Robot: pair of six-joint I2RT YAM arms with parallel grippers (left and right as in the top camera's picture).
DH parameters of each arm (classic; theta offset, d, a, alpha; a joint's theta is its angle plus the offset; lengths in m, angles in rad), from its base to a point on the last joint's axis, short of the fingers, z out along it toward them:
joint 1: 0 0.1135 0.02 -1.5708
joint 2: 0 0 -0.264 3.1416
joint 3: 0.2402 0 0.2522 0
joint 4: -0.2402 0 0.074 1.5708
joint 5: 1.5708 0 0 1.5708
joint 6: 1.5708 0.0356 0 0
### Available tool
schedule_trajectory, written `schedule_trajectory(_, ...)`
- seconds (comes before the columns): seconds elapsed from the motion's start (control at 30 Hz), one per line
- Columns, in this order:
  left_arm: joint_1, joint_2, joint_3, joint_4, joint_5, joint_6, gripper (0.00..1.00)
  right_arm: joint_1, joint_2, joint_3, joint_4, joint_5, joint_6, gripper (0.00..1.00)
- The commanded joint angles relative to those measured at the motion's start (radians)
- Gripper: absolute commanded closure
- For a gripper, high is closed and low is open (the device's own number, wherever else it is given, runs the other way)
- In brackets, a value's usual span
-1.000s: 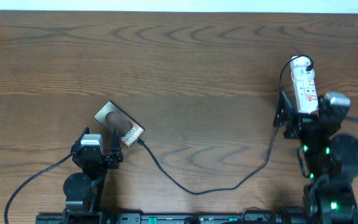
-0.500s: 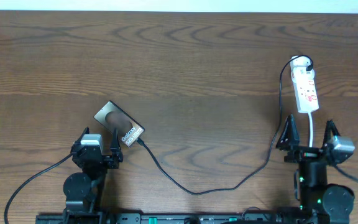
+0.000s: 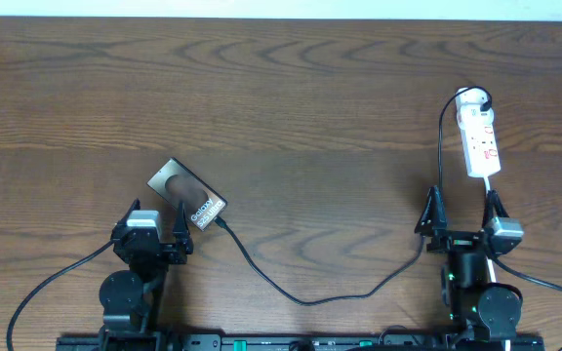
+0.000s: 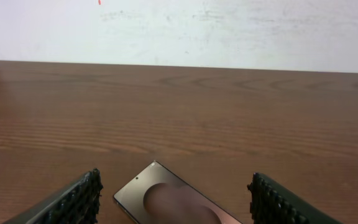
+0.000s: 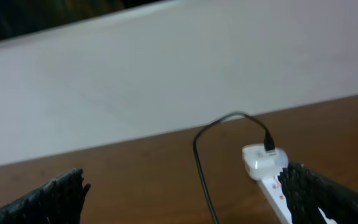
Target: Plug charger to phone and switch on socket
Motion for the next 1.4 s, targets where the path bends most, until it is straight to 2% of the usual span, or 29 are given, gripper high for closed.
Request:
schedule_trajectory(0.0, 0.005, -0.006, -0.027, -0.005, 0.013, 0.006, 0.26, 0.008, -0.007, -0.001, -0.061, 0.035, 0.006, 0.01)
schedule_trajectory(0.1, 0.005, -0.006, -0.027, -0.005, 0.013, 0.006, 0.26, 0.008, -0.007, -0.001, -0.176, 0.034, 0.002, 0.01)
schedule_trajectory(0.2, 0.005, -0.006, -0.027, -0.005, 0.013, 0.006, 0.26, 0.008, -0.007, -0.001, -0.172, 0.022, -0.047, 0.01)
schedule_trajectory(1.37, 0.005, -0.006, -0.027, -0.004, 0.013, 0.006, 0.25, 0.008, -0.007, -0.001, -0.175, -0.026, -0.162, 0.01)
